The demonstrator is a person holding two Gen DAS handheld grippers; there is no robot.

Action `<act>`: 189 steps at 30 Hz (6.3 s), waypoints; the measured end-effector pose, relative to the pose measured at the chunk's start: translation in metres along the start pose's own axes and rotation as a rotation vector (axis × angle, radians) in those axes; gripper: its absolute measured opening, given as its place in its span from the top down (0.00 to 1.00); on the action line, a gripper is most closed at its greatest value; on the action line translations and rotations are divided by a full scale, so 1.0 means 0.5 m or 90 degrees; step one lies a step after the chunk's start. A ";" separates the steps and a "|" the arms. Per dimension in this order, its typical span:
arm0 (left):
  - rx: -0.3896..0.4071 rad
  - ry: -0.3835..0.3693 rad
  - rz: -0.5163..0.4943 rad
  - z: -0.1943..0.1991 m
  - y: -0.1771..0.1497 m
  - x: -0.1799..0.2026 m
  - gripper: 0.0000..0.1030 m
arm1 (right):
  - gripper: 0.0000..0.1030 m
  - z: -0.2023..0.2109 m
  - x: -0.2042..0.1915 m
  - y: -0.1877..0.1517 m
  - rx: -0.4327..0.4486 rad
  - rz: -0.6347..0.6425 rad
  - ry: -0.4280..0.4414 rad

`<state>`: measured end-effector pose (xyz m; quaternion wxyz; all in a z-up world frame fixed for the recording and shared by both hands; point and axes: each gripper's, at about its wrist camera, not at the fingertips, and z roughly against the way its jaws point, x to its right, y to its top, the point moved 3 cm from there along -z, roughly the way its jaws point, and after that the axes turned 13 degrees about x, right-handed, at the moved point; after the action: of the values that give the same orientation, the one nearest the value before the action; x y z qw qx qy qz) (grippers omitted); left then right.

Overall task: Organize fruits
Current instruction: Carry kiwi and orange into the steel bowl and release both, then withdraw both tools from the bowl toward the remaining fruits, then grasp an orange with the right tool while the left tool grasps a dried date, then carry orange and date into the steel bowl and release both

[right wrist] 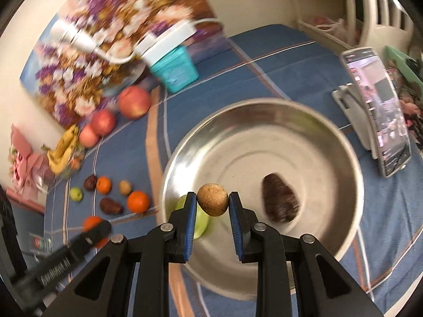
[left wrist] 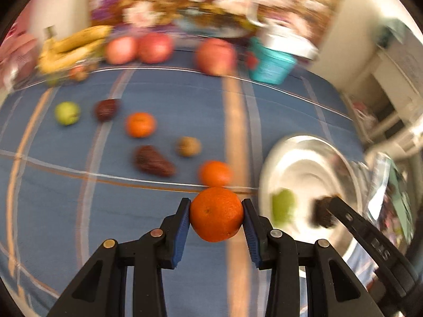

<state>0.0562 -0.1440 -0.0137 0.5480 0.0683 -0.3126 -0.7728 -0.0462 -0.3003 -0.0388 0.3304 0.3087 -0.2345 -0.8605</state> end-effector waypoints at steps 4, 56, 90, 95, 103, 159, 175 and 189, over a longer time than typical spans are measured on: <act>-0.013 -0.045 -0.043 -0.020 -0.016 0.085 0.60 | 0.75 0.009 0.034 0.023 0.021 -0.021 -0.010; 0.036 0.152 0.081 0.017 0.030 -0.179 0.48 | 0.74 -0.010 -0.045 -0.004 -0.033 0.075 0.005; 0.022 0.214 0.039 -0.010 0.021 -0.195 0.00 | 0.03 -0.021 -0.055 -0.011 -0.017 0.119 -0.038; 0.031 0.215 0.037 -0.004 0.024 -0.200 0.00 | 0.03 -0.015 -0.064 -0.007 0.004 0.133 -0.033; 0.039 0.207 0.045 -0.008 0.035 -0.210 0.00 | 0.03 -0.030 -0.093 0.003 0.004 0.155 -0.042; -0.050 0.031 0.196 -0.146 0.065 -0.223 0.63 | 0.65 -0.190 -0.266 -0.069 -0.137 0.209 0.079; 0.016 0.012 0.198 -0.050 0.107 -0.229 0.63 | 0.65 -0.122 -0.262 -0.018 -0.095 0.181 0.100; 0.014 -0.022 0.117 -0.049 0.115 -0.109 0.63 | 0.65 -0.102 -0.105 0.068 -0.065 0.088 0.002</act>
<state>0.1347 -0.1173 -0.0137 0.6102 0.0319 -0.3357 -0.7169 0.0341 -0.2960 -0.0339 0.4047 0.2759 -0.2109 -0.8459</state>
